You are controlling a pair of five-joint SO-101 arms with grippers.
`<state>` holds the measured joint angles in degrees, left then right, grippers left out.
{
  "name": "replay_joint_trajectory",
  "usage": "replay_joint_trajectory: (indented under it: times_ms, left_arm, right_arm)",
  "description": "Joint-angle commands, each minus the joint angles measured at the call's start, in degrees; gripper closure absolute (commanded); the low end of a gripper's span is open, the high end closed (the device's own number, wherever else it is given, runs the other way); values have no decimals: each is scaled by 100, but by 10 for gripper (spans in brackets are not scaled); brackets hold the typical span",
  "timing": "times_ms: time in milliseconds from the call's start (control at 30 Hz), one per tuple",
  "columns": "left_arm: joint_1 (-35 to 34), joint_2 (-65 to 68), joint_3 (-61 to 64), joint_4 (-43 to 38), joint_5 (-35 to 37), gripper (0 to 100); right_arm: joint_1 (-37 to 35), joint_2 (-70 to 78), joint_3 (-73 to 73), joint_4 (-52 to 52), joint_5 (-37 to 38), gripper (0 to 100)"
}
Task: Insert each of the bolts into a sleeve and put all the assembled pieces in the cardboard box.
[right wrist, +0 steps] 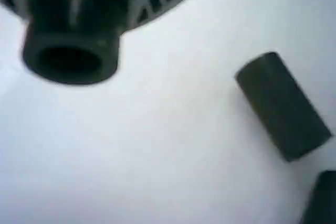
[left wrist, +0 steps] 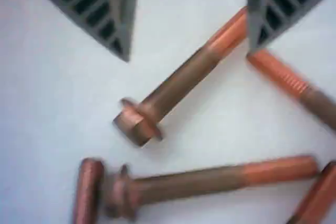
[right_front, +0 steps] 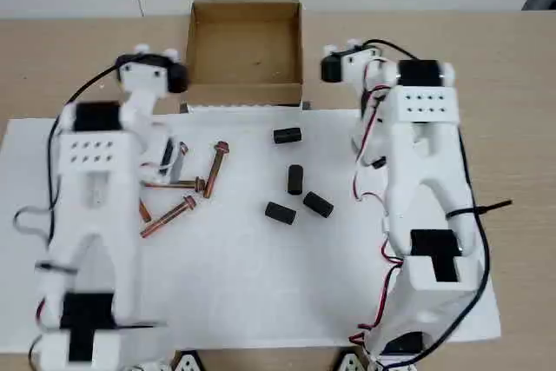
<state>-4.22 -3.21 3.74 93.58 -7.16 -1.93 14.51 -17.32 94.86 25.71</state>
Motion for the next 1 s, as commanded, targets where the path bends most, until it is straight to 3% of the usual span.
replay_joint_trajectory:
  times_ms: [0, 400, 967]
  left_arm:
    - [264, 782, -1059, 185, 246, 888]
    - [598, 3358, -3354, 475, 563, 841]
    - [897, 4782, -4145, 352, 545, 840]
  right_arm:
    - [207, -338, -220, 31, -62, 991]
    - [418, -338, -88, -13, -53, 990]
    - [400, -356, 615, -321, -53, 988]
